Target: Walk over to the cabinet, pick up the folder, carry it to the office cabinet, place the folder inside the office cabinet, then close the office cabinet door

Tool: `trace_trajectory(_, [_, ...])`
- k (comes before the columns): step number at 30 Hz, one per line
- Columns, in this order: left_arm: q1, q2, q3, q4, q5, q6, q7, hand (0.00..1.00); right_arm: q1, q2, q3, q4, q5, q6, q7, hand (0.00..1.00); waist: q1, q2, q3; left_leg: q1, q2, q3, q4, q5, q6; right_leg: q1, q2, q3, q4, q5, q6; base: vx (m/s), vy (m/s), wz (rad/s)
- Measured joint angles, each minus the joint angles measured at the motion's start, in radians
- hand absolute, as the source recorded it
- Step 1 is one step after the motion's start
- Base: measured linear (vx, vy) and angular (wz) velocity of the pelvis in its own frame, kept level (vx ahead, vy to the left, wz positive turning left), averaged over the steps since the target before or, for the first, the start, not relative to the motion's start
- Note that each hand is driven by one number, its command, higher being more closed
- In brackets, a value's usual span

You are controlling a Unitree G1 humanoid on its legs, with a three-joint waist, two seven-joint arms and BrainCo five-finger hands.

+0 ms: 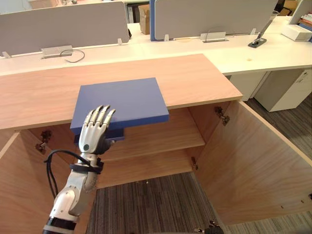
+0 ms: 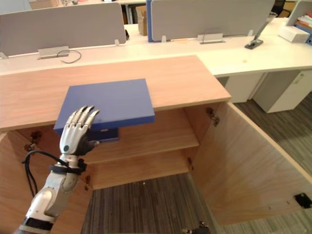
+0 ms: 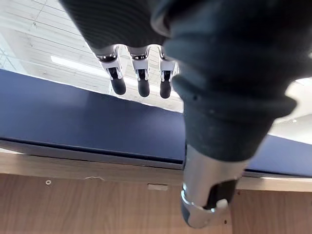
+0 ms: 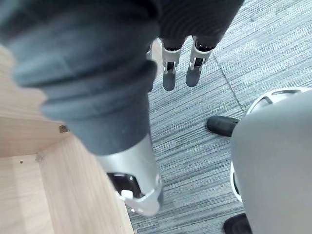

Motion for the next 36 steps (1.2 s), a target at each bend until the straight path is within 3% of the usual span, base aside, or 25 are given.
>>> trace_trajectory(13, [-0.127,0.036,0.025,0.197,0.055,0.064,0.014,0.00,-0.009,-0.002,-0.014,0.000,-0.024,0.002,0.001,0.00,-0.015,0.000,0.013,0.001,0.000,0.002,0.000,0.000,0.000,-0.001,0.000,0.006,-0.002,0.003,-0.001,-0.01,0.004,-0.01])
trace_trajectory(14, [-0.137,0.038,0.026,0.211,0.057,0.070,0.015,1.00,-0.010,-0.002,-0.021,0.000,-0.024,0.002,0.003,0.00,-0.016,0.001,0.013,0.001,0.000,0.004,0.000,0.000,0.000,-0.002,0.000,0.008,-0.002,0.004,0.000,-0.02,0.008,-0.05])
trace_trajectory(21, [-0.219,0.051,0.045,0.316,0.090,0.088,0.045,1.00,-0.011,-0.004,-0.041,-0.005,-0.025,0.002,0.007,0.00,-0.024,0.001,0.015,0.006,0.000,0.020,0.000,-0.002,-0.001,-0.008,0.000,0.028,-0.002,0.008,0.003,-0.03,0.009,-0.08])
trace_trajectory(27, [-0.336,0.111,0.033,0.508,0.131,0.098,0.074,1.00,-0.007,-0.020,-0.042,-0.007,-0.025,0.002,0.007,0.00,-0.028,0.005,0.025,0.016,0.001,0.022,0.000,-0.002,-0.002,0.000,0.000,0.033,-0.003,0.013,0.006,-0.05,0.010,-0.02])
trace_trajectory(36, [-0.390,0.127,-0.004,0.582,0.119,0.121,0.074,1.00,-0.006,-0.025,-0.046,-0.007,-0.023,-0.007,0.006,0.00,-0.029,0.005,0.026,0.018,0.002,0.014,-0.001,-0.003,-0.012,-0.005,0.003,0.046,-0.003,0.020,0.009,-0.05,0.008,-0.03])
